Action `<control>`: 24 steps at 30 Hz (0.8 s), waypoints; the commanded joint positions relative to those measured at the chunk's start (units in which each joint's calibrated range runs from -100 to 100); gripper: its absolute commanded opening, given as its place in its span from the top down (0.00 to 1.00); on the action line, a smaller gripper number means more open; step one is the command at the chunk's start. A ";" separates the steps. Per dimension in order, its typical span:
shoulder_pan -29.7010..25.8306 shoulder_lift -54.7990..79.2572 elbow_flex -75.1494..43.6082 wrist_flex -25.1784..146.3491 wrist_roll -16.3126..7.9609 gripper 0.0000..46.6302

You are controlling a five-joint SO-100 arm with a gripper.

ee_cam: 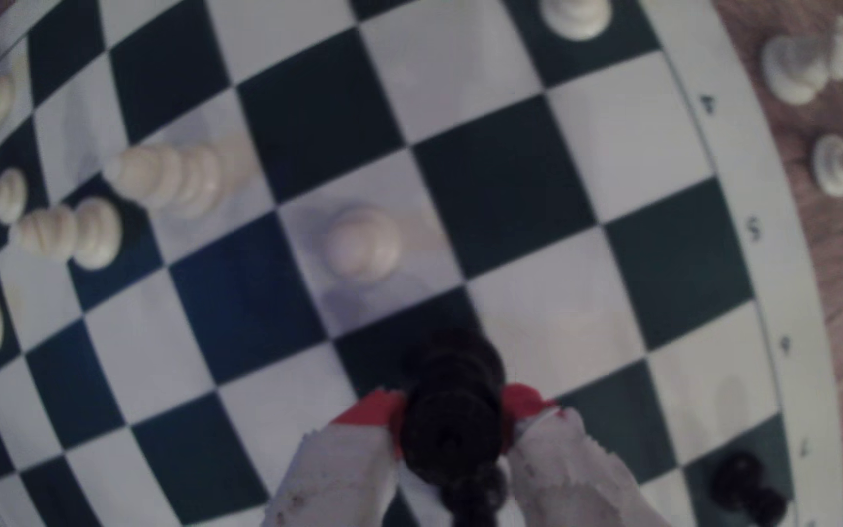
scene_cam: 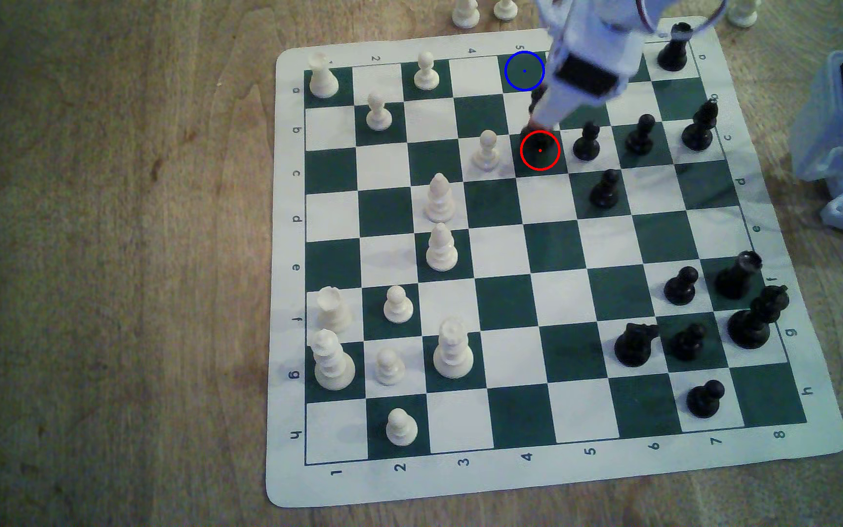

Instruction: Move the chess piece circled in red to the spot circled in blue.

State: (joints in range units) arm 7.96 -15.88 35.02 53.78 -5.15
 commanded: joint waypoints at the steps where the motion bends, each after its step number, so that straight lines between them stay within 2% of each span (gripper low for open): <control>1: 3.26 -4.41 -10.45 4.12 1.61 0.99; 8: 9.75 -0.76 -14.62 2.73 4.15 0.99; 24: 12.10 14.35 -13.35 -6.28 4.20 0.99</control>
State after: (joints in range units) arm 19.99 -1.13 25.17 48.61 -1.20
